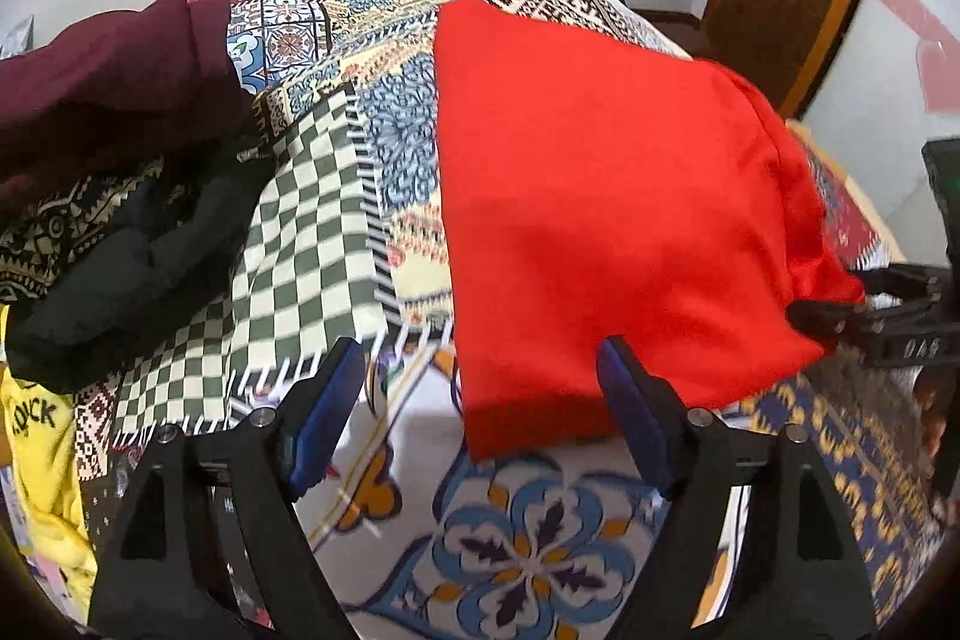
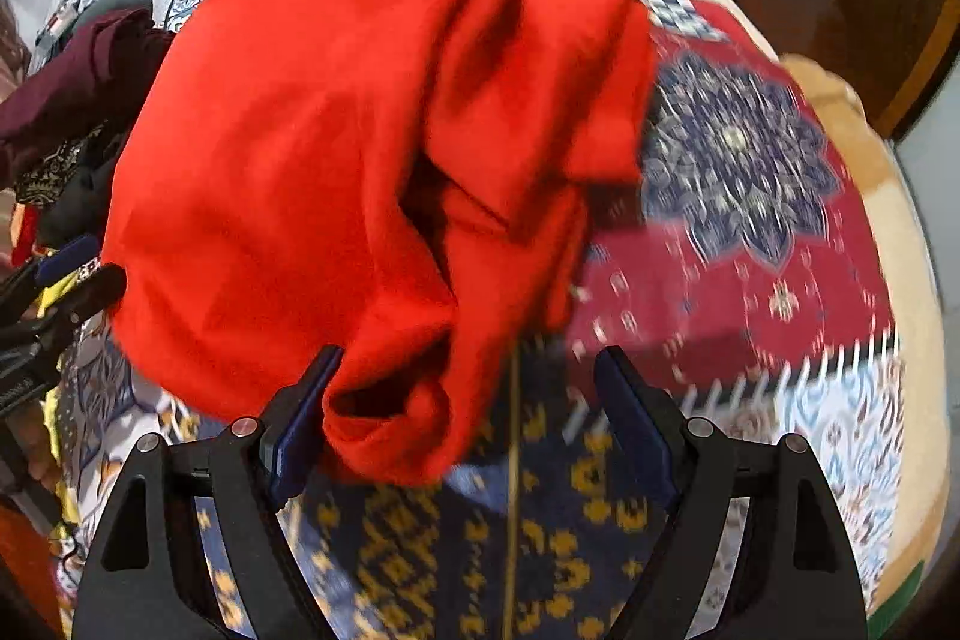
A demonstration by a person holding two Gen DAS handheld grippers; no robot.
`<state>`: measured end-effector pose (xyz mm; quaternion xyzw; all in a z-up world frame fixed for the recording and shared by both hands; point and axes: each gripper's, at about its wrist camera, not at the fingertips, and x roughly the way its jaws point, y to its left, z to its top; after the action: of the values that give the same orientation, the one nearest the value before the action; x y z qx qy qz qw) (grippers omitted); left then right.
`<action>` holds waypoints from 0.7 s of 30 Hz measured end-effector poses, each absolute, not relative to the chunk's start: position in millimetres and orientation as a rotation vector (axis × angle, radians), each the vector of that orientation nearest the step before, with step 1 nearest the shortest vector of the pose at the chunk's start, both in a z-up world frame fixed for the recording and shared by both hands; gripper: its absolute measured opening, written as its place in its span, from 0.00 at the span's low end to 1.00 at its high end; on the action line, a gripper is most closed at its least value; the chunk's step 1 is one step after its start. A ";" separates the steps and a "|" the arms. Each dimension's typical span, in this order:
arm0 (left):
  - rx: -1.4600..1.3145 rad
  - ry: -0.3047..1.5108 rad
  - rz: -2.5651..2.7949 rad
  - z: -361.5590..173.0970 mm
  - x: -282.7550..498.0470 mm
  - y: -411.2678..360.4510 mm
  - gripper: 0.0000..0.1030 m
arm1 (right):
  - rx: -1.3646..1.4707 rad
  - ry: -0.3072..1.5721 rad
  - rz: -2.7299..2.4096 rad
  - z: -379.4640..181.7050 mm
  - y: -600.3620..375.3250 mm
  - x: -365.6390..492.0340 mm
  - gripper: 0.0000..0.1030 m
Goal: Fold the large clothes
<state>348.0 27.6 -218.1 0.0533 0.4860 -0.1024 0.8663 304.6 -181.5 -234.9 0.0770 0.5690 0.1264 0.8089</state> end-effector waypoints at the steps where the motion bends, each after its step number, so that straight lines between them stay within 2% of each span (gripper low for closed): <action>1: 0.114 1.024 -0.216 -220.3 343.5 28.0 0.77 | 0.171 1.218 0.267 -234.1 -185.4 301.9 0.79; 10: 0.142 1.070 -0.167 -228.1 324.2 38.7 0.77 | 0.116 1.164 0.258 -216.9 -192.8 279.5 0.79; 21: 0.060 0.944 -0.132 -171.0 345.4 61.8 0.78 | 0.183 1.019 0.278 -179.4 -207.9 291.7 0.79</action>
<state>345.4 61.8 -171.0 0.0287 0.4543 -0.0634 0.8881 291.7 -207.9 -179.4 0.0872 0.4855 0.1323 0.8597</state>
